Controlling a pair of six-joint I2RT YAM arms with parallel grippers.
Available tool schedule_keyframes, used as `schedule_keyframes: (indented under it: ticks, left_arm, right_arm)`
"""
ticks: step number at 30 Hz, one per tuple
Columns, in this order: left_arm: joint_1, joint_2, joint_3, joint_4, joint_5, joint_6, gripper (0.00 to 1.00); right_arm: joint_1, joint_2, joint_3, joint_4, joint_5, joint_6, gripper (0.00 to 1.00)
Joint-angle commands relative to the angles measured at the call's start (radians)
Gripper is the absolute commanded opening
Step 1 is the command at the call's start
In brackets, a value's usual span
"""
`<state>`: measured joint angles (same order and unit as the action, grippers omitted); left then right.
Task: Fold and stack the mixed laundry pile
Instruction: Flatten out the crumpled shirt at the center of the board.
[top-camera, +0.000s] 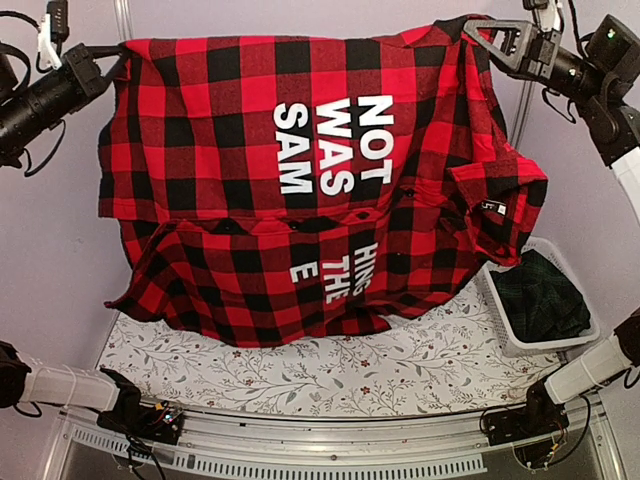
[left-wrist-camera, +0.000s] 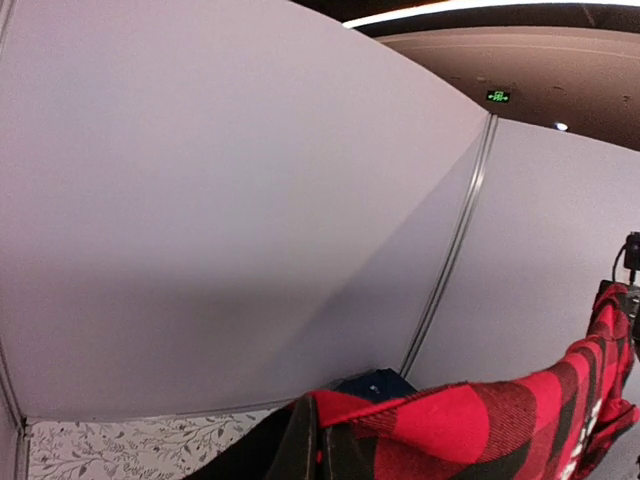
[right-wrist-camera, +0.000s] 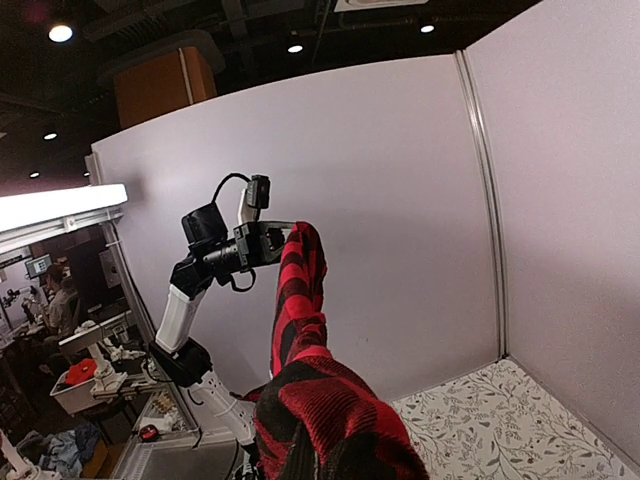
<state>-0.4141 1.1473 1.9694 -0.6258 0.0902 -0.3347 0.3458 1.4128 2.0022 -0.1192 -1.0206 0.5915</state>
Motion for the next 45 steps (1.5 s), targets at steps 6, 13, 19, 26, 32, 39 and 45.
schedule_keyframes:
  ticks: [6, 13, 19, 26, 32, 39, 45]
  left_arm:
    - [0.136, 0.300, -0.149, 0.075, -0.172, -0.022, 0.00]
    - [0.400, 0.751, 0.277, 0.303, 0.213, -0.253, 0.00]
    - [0.453, 0.811, 0.600, 0.744, 0.414, -0.341, 0.00]
    - [0.453, 0.526, -0.048, 0.943, 0.409, -0.209, 0.00]
    - [0.457, 0.475, -0.565, 0.951, 0.389, -0.163, 0.00]
    - [0.461, 0.493, -0.781, 0.760, 0.366, -0.169, 0.00]
    - [0.464, 0.440, -0.816, 0.635, 0.390, -0.141, 0.00]
  right_arm:
    - [-0.123, 0.276, -0.109, 0.044, 0.260, 0.020, 0.00]
    - [-0.243, 0.773, 0.458, 0.346, 0.315, 0.331, 0.00]
    - [-0.267, 0.916, 0.628, 0.918, 0.503, 0.693, 0.00]
    - [-0.224, 0.643, 0.213, 0.947, 0.389, 0.370, 0.00]
    - [-0.220, 0.778, -0.020, 0.881, 0.116, 0.310, 0.00]
    - [-0.199, 0.770, -0.376, 0.876, 0.018, 0.239, 0.00]
    - [-0.199, 0.639, -0.485, 0.646, -0.033, 0.090, 0.00]
